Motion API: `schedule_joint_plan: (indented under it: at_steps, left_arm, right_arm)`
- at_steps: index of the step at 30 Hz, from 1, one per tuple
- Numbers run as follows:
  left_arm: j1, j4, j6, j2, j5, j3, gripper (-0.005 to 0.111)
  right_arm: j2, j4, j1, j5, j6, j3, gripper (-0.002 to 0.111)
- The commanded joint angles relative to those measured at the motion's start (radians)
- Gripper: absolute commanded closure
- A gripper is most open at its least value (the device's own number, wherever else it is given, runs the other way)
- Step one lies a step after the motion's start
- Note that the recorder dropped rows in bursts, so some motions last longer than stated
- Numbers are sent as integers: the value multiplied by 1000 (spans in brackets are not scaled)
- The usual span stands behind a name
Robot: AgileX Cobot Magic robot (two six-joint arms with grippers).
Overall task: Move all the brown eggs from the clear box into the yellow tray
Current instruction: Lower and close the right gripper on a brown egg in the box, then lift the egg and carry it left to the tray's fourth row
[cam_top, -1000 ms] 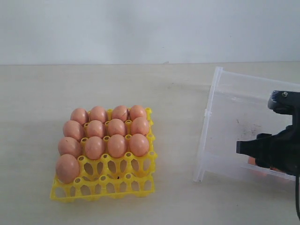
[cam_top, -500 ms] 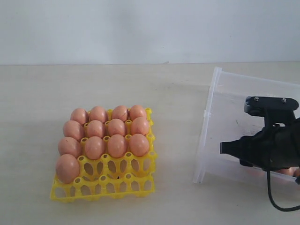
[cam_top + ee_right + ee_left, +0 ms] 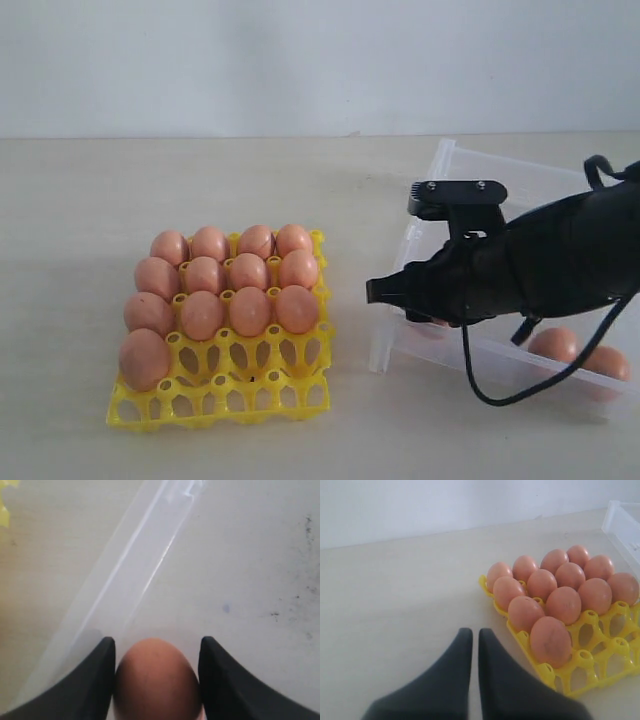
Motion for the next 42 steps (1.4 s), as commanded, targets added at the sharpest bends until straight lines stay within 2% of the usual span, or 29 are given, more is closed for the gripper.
schedule_joint_plan:
  at_steps: [1, 3, 7, 12, 20, 23, 25, 27, 29, 30, 32, 34, 35, 36, 39, 42]
  left_arm:
    - [-5, 2, -8, -3, -3, 3, 103]
    - [-5, 2, -8, -3, -3, 3, 103]
    - [-5, 2, -8, -3, -3, 3, 103]
    - [-5, 2, -8, -3, -3, 3, 103]
    - [-5, 2, -8, -3, -3, 3, 103]
    - [-5, 2, -8, -3, -3, 3, 103]
    - [-5, 2, -8, -3, -3, 3, 103]
    - [-5, 2, -8, -3, -3, 3, 103]
    - [-5, 2, -8, -3, -3, 3, 103]
    - [-5, 2, -8, -3, -3, 3, 103]
    - [-5, 2, -8, -3, -3, 3, 103]
    - [-5, 2, -8, -3, -3, 3, 103]
    - [-5, 2, -8, -3, -3, 3, 103]
    - [-5, 2, -8, -3, -3, 3, 103]
    - [-5, 2, -8, -3, -3, 3, 103]
    - [-5, 2, -8, -3, -3, 3, 103]
  right_arm:
    - [70, 2, 52, 90, -17, -10, 108]
    - [68, 2, 79, 85, -34, -9, 108]
    - [16, 2, 86, -55, -84, -17, 108]
    - [-104, -105, 84, -47, -80, -18, 108]
    - [-116, -454, 90, -144, -59, -15, 108]
    - [-114, -613, 90, -241, 34, -15, 108]
    - [-114, -752, 90, -310, 153, -15, 108]
    - [-114, -914, 90, -387, 371, 2, 108]
    - [-114, -1132, 90, -511, 609, 53, 108]
    - [-101, -1363, 88, -680, 845, 126, 108]
    - [-85, -1442, 88, -918, 965, 201, 108]
    - [-70, -1475, 88, -1058, 1070, 253, 108]
    - [-68, -1491, 88, -1099, 1115, 265, 108]
    - [-58, -1568, 88, -1099, 1258, 290, 108]
    - [-35, -1770, 87, -1099, 1440, 270, 108]
    - [-11, -1860, 87, -1099, 1605, 238, 108]
